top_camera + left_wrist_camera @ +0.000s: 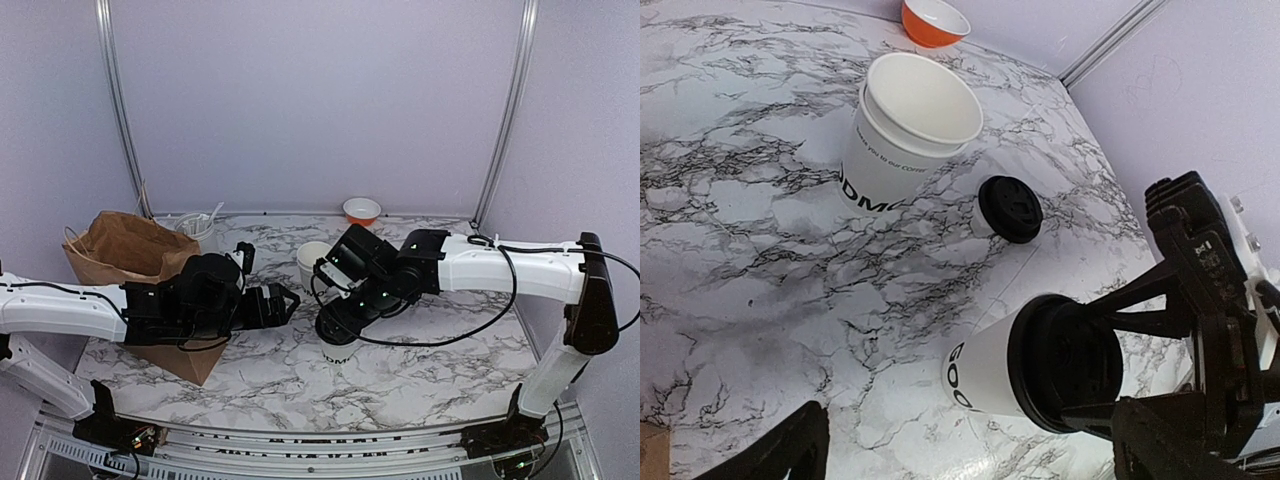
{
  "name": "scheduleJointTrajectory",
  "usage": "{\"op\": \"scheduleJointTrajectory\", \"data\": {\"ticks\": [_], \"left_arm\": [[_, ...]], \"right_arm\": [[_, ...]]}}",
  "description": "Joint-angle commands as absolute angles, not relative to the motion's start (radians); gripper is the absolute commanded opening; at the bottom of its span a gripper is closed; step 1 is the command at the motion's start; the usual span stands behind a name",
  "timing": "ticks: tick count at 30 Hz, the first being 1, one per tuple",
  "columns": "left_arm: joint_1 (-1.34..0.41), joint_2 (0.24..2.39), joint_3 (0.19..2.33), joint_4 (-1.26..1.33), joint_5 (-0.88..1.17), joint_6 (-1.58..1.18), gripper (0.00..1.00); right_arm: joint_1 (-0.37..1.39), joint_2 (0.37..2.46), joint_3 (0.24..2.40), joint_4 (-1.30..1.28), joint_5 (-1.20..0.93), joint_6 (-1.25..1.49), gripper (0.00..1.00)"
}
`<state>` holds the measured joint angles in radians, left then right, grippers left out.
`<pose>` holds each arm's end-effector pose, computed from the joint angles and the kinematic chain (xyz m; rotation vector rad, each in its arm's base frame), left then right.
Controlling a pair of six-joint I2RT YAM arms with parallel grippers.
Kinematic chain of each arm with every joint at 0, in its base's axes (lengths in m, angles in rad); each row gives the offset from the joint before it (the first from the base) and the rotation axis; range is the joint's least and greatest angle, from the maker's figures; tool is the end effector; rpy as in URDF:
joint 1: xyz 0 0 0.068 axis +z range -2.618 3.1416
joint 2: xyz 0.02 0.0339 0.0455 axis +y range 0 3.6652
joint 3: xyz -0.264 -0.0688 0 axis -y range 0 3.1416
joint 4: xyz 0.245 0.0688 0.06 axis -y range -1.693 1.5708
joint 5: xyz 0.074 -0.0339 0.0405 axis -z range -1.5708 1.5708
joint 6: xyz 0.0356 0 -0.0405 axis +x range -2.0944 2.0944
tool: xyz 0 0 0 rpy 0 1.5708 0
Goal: Pack the takeout coffee
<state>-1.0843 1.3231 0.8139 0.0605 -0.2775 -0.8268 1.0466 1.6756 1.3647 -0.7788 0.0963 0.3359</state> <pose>0.1470 -0.2571 0.2554 0.0878 2.1279 -0.9178 0.1781 0.3012 0.2612 -0.9070 2.5356 0.3211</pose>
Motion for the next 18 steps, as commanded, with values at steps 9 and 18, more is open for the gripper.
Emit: {"op": "scheduleJointTrajectory", "data": {"ticks": [9, 18], "left_arm": [[-1.075, 1.359, 0.828, 0.052, -0.258, -0.824, 0.99], [-1.073, 1.358, 0.83, 0.054, -0.258, -0.82, 0.99]], "right_arm": [[1.058, 1.697, 1.341, -0.816, 0.147, 0.369, 0.75], [1.058, 1.678, 1.383, -0.83, 0.166, 0.374, 0.75]]}}
